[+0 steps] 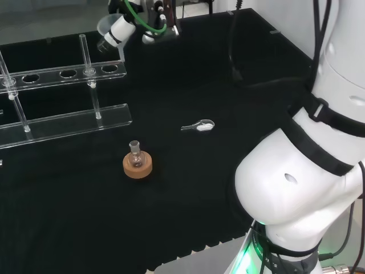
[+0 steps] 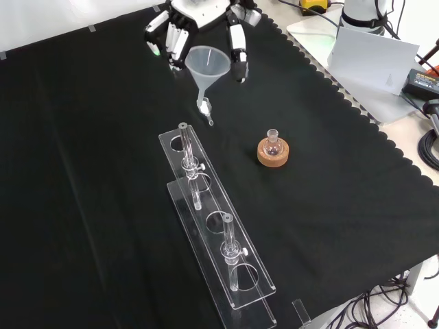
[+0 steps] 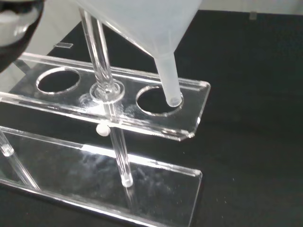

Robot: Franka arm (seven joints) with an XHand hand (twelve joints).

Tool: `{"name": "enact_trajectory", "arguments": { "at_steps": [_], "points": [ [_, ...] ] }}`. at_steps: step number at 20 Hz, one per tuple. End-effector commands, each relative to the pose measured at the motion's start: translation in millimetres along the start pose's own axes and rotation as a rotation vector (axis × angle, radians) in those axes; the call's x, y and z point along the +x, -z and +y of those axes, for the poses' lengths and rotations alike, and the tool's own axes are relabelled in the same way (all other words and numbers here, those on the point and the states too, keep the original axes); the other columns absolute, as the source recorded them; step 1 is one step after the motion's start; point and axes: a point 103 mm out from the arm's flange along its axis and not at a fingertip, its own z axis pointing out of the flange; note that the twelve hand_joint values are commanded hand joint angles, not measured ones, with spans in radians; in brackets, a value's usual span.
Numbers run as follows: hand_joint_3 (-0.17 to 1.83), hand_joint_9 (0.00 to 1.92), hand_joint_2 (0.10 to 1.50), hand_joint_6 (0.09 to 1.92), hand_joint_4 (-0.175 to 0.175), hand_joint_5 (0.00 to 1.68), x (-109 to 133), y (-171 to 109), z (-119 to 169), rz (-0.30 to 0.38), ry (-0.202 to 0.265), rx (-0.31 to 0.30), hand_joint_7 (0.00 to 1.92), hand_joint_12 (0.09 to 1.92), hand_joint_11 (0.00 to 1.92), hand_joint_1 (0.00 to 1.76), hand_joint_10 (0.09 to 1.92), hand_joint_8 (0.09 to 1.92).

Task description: Place the funnel on the round-bottom flask.

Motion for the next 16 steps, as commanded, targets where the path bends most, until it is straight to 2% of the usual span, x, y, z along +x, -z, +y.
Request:
{"name": "enact_trajectory", "arguments": {
  "at_steps": [1, 7, 11, 16],
  "points": [
    [0.61, 1.03, 0.51, 0.68, 0.025, 0.87, -17, -4, -23, 0.039, -0.068, 0.004, 1.18, 1.57, 0.11, 0.89, 0.37, 0.58],
    [0.62, 1.03, 0.5, 0.68, 0.026, 0.87, -25, -11, -43, 0.061, -0.105, -0.005, 1.18, 1.57, 0.11, 0.89, 0.37, 0.58],
    [0.62, 1.03, 0.5, 0.68, 0.026, 0.88, -30, -12, -57, 0.117, -0.172, -0.013, 1.18, 1.57, 0.11, 0.9, 0.37, 0.58],
    [0.63, 1.05, 0.5, 0.68, 0.025, 0.9, -28, -12, -73, 0.133, -0.222, -0.027, 1.19, 1.57, 0.12, 0.92, 0.37, 0.58]
  ]
}}
